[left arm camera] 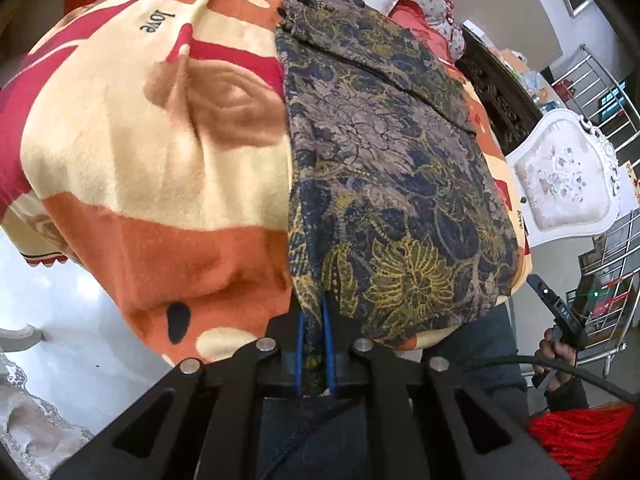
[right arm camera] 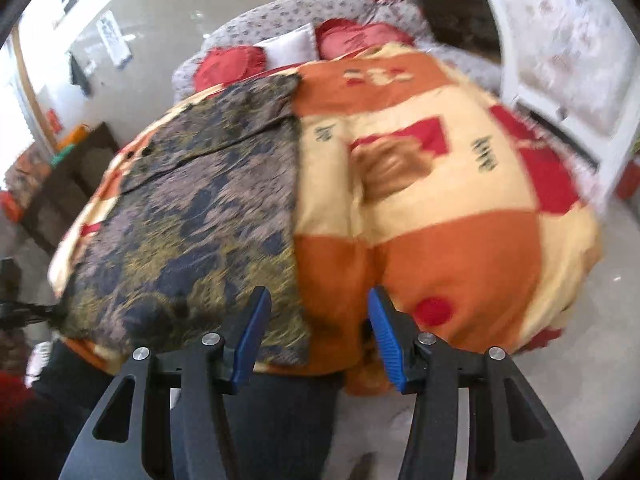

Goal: Fold small clothes
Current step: 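Grasp the side edge of the folded floral shirt with the left gripper, then lift the held side over the shirt and open the left gripper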

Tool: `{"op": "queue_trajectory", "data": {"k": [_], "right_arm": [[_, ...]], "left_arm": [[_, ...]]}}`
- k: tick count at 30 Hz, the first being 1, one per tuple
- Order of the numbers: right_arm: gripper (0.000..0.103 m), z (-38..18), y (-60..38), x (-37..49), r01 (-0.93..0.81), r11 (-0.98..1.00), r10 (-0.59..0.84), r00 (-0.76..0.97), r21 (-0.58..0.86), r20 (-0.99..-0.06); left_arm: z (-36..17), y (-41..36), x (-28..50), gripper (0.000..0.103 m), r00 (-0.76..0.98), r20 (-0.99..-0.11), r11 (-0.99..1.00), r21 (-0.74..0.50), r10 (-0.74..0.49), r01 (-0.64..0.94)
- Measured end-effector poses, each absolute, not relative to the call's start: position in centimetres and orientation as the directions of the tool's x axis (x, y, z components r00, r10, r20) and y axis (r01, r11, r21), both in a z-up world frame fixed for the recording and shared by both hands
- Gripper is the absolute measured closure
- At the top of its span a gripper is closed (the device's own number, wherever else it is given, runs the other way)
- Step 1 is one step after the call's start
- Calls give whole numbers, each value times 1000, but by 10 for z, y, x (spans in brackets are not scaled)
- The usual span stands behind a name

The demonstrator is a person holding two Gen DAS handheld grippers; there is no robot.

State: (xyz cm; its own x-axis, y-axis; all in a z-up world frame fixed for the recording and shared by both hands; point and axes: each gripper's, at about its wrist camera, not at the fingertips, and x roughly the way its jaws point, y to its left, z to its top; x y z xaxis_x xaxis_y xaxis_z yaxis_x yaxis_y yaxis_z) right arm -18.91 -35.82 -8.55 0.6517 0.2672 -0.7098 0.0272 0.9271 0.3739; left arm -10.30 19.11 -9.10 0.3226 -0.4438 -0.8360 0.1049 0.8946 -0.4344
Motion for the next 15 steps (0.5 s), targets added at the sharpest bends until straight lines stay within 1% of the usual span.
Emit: {"op": "queue_trajectory", "data": {"k": [6, 8, 10, 12, 15], "right_arm": [[43, -121, -351, -171, -42, 879, 406, 590, 475, -698], [47, -138, -352, -166, -45, 849, 462, 549, 527, -697], [56, -147, -352, -166, -38, 827, 490, 539, 561, -686], [64, -151, -351, -162, -45, 805, 518, 539, 591, -664], [85, -145, -354, -164, -40, 794, 523, 553, 607, -648]], "left_arm": [[-90, 183, -106, 95, 333, -849, 911, -399, -411, 108], [-91, 183, -105, 94, 340, -847, 911, -401, -408, 94], [-93, 183, -104, 94, 345, -846, 912, -402, -406, 86], [-94, 183, -104, 94, 354, -845, 913, -402, -401, 76], [-89, 184, -106, 98, 378, -840, 917, -390, -390, 80]]}}
